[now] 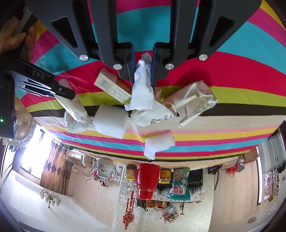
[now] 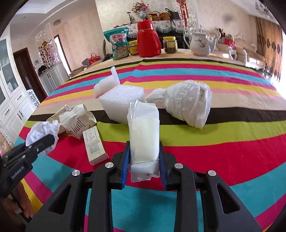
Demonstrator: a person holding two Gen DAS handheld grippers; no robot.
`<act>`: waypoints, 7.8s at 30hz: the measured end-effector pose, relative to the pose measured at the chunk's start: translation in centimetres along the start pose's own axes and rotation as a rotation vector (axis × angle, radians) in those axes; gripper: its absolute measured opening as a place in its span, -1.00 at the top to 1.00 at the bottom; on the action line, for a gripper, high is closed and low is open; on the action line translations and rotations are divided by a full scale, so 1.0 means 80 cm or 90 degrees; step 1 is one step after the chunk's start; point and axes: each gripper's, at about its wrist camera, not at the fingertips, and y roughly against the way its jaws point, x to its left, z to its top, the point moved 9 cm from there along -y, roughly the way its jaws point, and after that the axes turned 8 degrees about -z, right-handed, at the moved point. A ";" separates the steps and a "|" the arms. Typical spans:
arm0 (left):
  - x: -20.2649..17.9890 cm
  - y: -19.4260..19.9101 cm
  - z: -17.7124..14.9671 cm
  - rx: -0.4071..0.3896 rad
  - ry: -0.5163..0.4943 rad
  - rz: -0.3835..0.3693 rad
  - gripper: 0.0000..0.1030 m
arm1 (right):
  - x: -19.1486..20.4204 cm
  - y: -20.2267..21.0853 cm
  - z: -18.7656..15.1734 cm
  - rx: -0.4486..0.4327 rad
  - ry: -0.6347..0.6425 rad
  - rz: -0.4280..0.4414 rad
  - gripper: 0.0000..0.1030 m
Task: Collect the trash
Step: 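Grasp a white tissue with the left tool while the right tool grasps a white paper packet, then carry the tissue and paper packet to the wastebasket and release them, then move both open tools back over the table, then grasp a white paper bag with the left tool while the right tool grasps a small cardboard box, then carry the paper bag and cardboard box to the wastebasket and release them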
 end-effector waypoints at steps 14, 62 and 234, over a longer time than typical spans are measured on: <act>0.014 0.025 0.022 -0.050 -0.007 0.040 0.72 | 0.042 0.028 0.009 -0.050 0.056 0.042 0.45; 0.292 0.447 -0.150 -0.127 0.112 0.279 0.65 | 0.524 0.183 -0.097 -0.070 0.391 0.372 0.45; 0.120 0.084 -0.004 -0.068 0.061 0.081 -0.04 | 0.094 -0.023 0.002 0.020 0.121 0.047 0.29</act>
